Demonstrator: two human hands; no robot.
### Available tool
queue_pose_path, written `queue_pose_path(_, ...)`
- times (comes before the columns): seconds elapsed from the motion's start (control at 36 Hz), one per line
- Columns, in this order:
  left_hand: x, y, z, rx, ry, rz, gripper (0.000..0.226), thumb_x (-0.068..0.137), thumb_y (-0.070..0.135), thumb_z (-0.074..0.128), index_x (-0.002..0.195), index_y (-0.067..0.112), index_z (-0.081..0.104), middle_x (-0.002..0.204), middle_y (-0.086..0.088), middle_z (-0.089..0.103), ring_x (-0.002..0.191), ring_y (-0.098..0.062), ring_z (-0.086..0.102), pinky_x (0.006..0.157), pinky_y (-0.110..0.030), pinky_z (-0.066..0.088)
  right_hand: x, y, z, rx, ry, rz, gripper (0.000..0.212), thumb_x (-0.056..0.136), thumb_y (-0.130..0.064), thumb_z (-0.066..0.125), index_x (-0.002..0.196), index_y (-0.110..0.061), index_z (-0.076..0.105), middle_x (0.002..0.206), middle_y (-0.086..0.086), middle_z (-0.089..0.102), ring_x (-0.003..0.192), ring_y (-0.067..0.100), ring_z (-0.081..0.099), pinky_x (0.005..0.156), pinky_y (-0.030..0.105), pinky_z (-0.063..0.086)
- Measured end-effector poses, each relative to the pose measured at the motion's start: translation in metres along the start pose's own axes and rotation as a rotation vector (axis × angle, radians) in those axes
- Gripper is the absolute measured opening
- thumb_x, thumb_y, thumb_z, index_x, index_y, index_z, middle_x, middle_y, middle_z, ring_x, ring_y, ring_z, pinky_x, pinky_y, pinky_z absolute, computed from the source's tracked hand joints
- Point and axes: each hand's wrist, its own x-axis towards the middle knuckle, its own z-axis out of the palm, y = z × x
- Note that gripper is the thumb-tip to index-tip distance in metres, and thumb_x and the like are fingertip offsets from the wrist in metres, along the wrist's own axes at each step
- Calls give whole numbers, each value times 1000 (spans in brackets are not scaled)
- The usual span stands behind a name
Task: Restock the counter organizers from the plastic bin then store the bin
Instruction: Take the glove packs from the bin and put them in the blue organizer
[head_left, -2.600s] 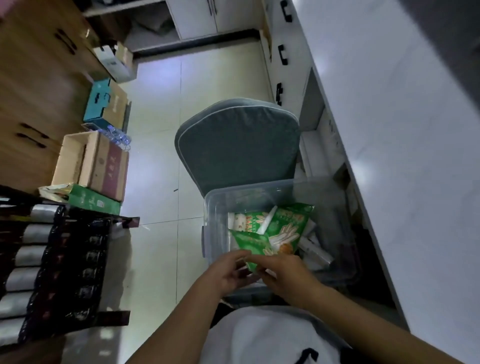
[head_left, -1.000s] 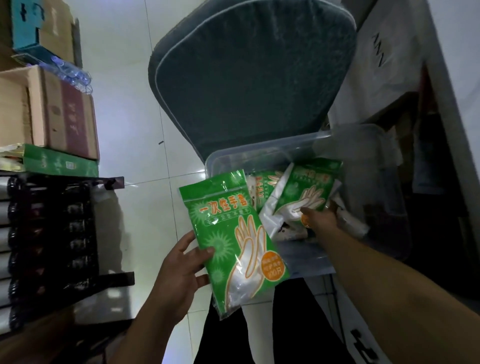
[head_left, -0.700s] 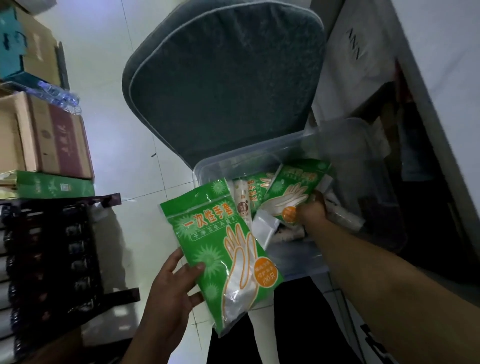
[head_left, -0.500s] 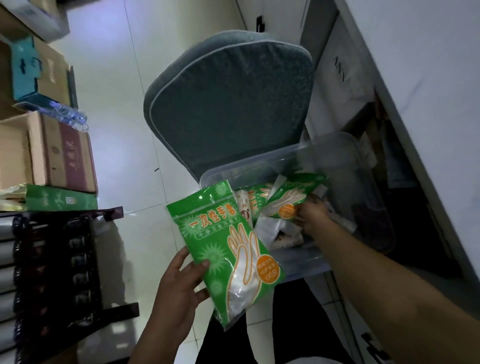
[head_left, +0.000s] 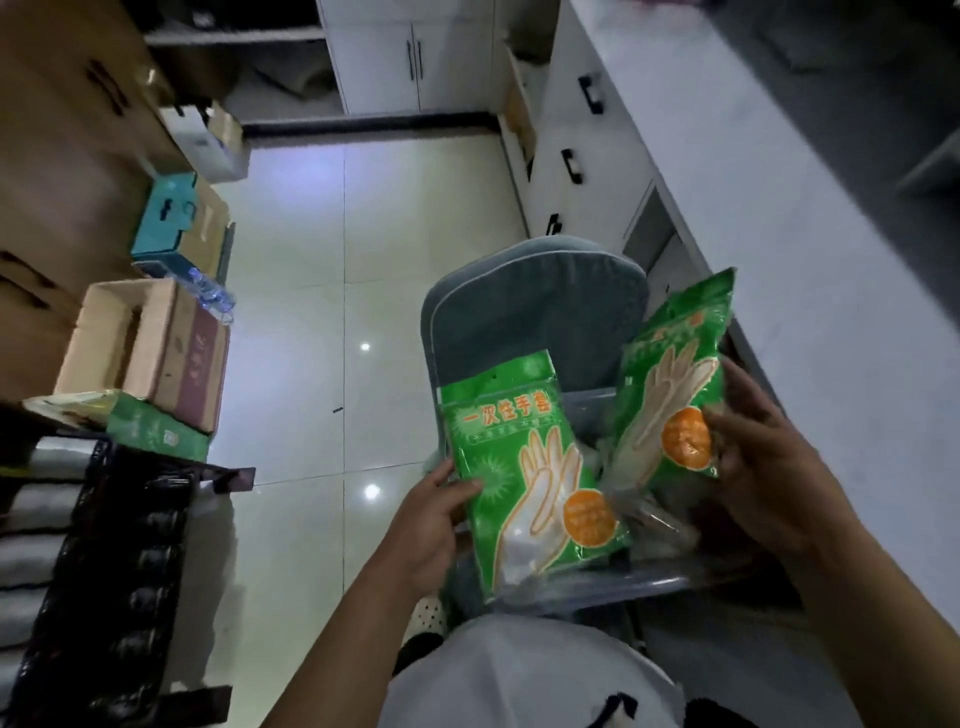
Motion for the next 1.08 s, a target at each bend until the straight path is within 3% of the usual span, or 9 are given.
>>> queue_pose_path(0.22, -9, 29, -8, -8, -140, 52, 42, 78, 13, 71, 118, 24, 69, 104, -9, 75, 75, -19, 73, 55, -28, 55, -45, -38, 48, 3, -235, -129, 62, 80, -3, 47, 135, -30, 58, 125, 17, 64, 90, 25, 70, 70, 31, 60)
queue_pose_path(0.31, -10, 36, -10, -68, -205, 61, 36, 74, 14, 73, 108, 26, 75, 97, -9, 74, 70, -17, 70, 55, -28, 55, -44, -16, 51, -99, -112, -74, 65, 77, 1, 56, 137, -21, 56, 115, 28, 47, 92, 34, 49, 72, 35, 49)
queue_pose_path(0.47, -11, 37, -17, -91, -396, 84, 44, 81, 17, 73, 123, 26, 69, 110, -7, 74, 84, -18, 72, 65, -30, 59, -53, 45, 47, -184, 80, 61, 58, 71, 5, 64, 129, -7, 62, 107, 29, 63, 80, 28, 68, 72, 33, 56)
queue_pose_path(0.58, -10, 27, -21, -73, -453, 46, 59, 71, 26, 85, 127, 24, 66, 118, -9, 72, 97, -22, 70, 81, -36, 57, -66, 58, 36, -171, 46, 141, 52, 71, 6, 64, 120, -10, 69, 120, 31, 65, 102, 42, 60, 87, 46, 52)
queue_pose_path(0.72, -5, 14, -11, -51, -479, -31, 49, 75, 25, 79, 123, 22, 69, 108, -9, 75, 88, -20, 72, 76, -36, 58, -80, 58, 23, -202, -27, 192, 47, 75, 6, 62, 118, -12, 71, 121, 25, 67, 101, 39, 66, 89, 50, 54)
queue_pose_path(0.83, -5, 10, 3, -40, -482, -49, 47, 74, 17, 75, 121, 17, 70, 113, -16, 72, 98, -29, 69, 90, -45, 53, -90, 59, 11, -186, 2, 180, 47, 78, 8, 61, 120, -11, 69, 123, 27, 65, 106, 42, 65, 94, 58, 50)
queue_pose_path(0.89, -4, 10, 10, -12, -488, -61, 43, 80, 21, 70, 123, 17, 69, 113, -15, 71, 99, -29, 67, 89, -46, 53, -97, 59, 6, -184, 34, 147, 47, 77, 8, 61, 119, -11, 70, 122, 28, 65, 103, 41, 66, 90, 56, 52)
queue_pose_path(1.0, -1, 7, 32, 31, -552, -131, 32, 86, 36, 67, 114, 22, 75, 100, -8, 76, 83, -21, 73, 64, -35, 59, -115, 53, -11, -99, 137, 71, 47, 72, 9, 64, 115, -8, 71, 117, 28, 67, 95, 38, 69, 78, 44, 61)
queue_pose_path(1.08, -2, 0, 61, 172, -585, -76, 49, 79, 26, 78, 126, 22, 65, 115, -12, 73, 95, -30, 73, 69, -41, 60, -132, 43, -28, -191, 223, 13, 47, 76, 15, 63, 116, -9, 71, 109, 20, 73, 88, 29, 71, 66, 35, 60)
